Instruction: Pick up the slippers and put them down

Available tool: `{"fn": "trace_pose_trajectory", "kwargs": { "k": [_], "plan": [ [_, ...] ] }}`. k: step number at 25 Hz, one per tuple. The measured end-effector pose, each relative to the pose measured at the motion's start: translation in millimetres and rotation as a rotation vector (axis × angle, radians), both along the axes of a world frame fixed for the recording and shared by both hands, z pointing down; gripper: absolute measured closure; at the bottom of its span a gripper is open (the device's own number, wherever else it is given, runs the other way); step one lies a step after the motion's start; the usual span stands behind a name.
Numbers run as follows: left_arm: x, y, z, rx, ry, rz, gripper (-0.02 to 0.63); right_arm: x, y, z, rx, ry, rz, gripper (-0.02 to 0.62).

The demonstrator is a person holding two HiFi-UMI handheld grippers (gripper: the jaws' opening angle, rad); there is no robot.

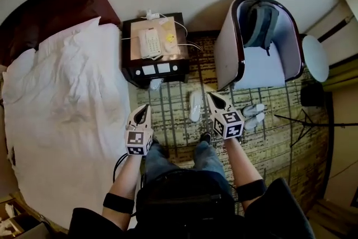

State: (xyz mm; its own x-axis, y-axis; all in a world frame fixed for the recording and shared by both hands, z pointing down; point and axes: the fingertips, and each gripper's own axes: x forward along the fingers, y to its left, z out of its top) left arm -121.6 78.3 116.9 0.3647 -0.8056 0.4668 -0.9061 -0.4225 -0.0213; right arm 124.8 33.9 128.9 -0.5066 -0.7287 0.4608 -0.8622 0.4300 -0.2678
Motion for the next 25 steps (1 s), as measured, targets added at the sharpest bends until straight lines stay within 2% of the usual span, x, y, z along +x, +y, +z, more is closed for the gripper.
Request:
{"fn": "trace_pose_trajectory", "kwargs": {
  "k": [9, 25],
  "plan": [
    [-25.3, 0.8, -15.9, 0.016, 0.024, -0.033, 0.606, -9.9, -1.6, -24.0, 0.026, -0.008, -0.001, 0.594],
    [-27.3, 3.7, -14.4, -0.001, 0.033, -0.028, 0.606, -28.4, 2.1, -20.7, 0.009, -0.008, -0.067, 0.594]
  ]
}}
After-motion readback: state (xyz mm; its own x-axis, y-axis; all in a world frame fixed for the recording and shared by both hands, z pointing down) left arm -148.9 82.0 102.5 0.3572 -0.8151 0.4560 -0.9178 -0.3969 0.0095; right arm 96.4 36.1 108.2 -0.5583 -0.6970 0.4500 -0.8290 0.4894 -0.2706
